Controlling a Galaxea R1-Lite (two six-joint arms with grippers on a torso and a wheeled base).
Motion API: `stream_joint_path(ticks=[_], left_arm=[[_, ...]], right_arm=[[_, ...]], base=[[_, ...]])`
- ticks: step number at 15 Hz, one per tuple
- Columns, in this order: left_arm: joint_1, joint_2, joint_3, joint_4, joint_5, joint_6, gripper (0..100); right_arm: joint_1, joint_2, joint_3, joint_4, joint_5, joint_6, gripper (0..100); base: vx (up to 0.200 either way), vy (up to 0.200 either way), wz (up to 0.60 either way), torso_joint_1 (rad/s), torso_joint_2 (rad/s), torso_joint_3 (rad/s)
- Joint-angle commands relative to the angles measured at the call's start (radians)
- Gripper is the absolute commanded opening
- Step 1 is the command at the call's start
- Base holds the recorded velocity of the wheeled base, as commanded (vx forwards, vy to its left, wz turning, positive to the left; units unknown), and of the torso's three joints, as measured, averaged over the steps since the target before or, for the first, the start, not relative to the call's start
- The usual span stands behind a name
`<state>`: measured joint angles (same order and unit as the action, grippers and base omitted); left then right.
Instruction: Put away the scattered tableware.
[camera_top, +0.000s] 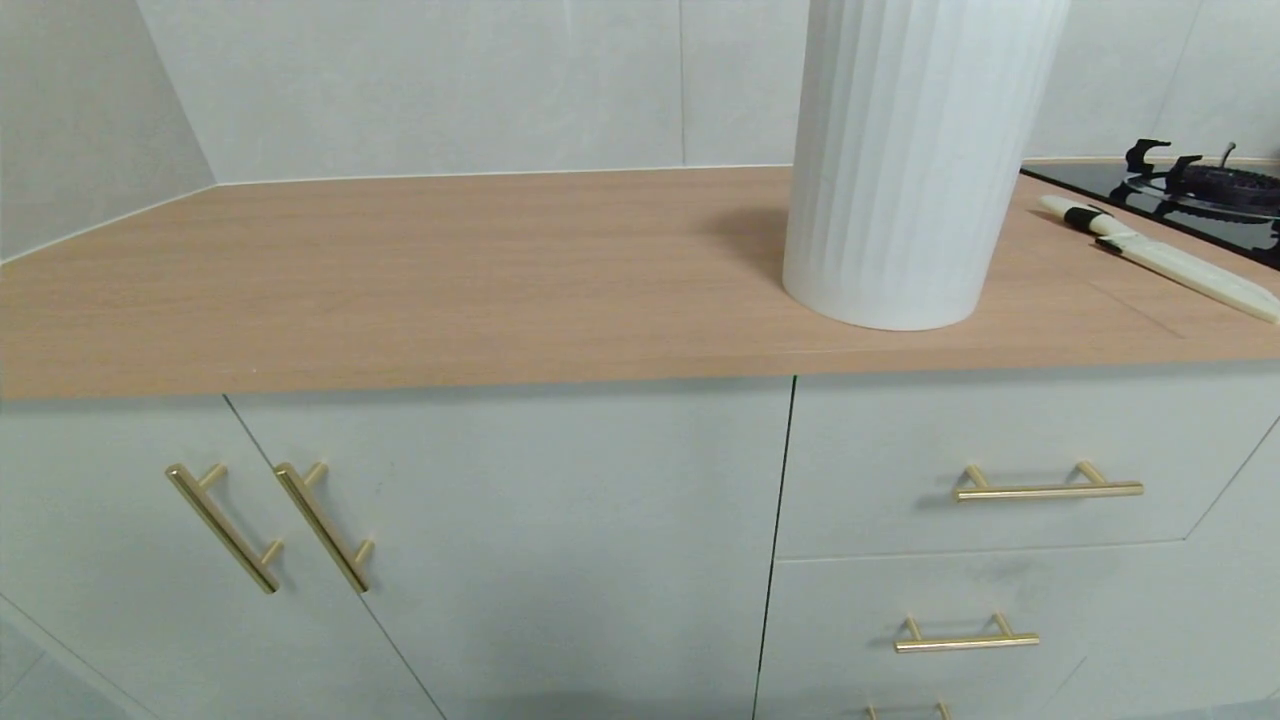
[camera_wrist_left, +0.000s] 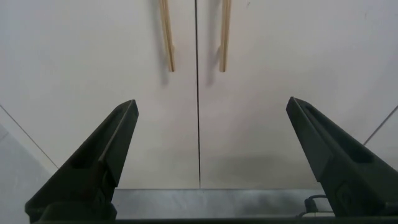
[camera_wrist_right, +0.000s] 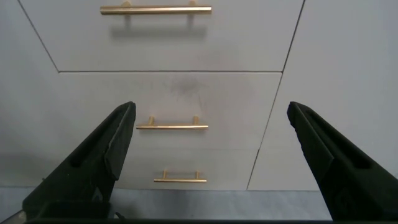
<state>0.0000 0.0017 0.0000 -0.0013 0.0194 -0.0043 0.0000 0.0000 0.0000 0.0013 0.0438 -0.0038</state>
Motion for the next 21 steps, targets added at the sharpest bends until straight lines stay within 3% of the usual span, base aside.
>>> stream_joint_path(ticks=[1, 4, 14, 21], left_arm=[[0.000, 0.001, 0.000, 0.000, 0.001, 0.000, 100], [0.000, 0.000, 0.000, 0.000, 0.001, 0.001, 100], [0.000, 0.001, 0.000, 0.000, 0.001, 0.001, 100], [0.000, 0.001, 0.000, 0.000, 0.001, 0.000, 100]], right_arm=[[0.000, 0.002, 0.000, 0.000, 0.001, -0.001, 100], [0.000, 0.002, 0.000, 0.000, 0.001, -0.001, 100], [0.000, 0.002, 0.000, 0.000, 0.001, -0.001, 100], [0.000, 0.002, 0.000, 0.000, 0.001, -0.001, 100]], base=[[0.000, 0.000, 0.00, 0.000, 0.00, 0.000], [0.000, 0.000, 0.00, 0.000, 0.00, 0.000], [0.000, -0.200, 0.00, 0.001, 0.00, 0.000], [0.000, 0.000, 0.00, 0.000, 0.00, 0.000]])
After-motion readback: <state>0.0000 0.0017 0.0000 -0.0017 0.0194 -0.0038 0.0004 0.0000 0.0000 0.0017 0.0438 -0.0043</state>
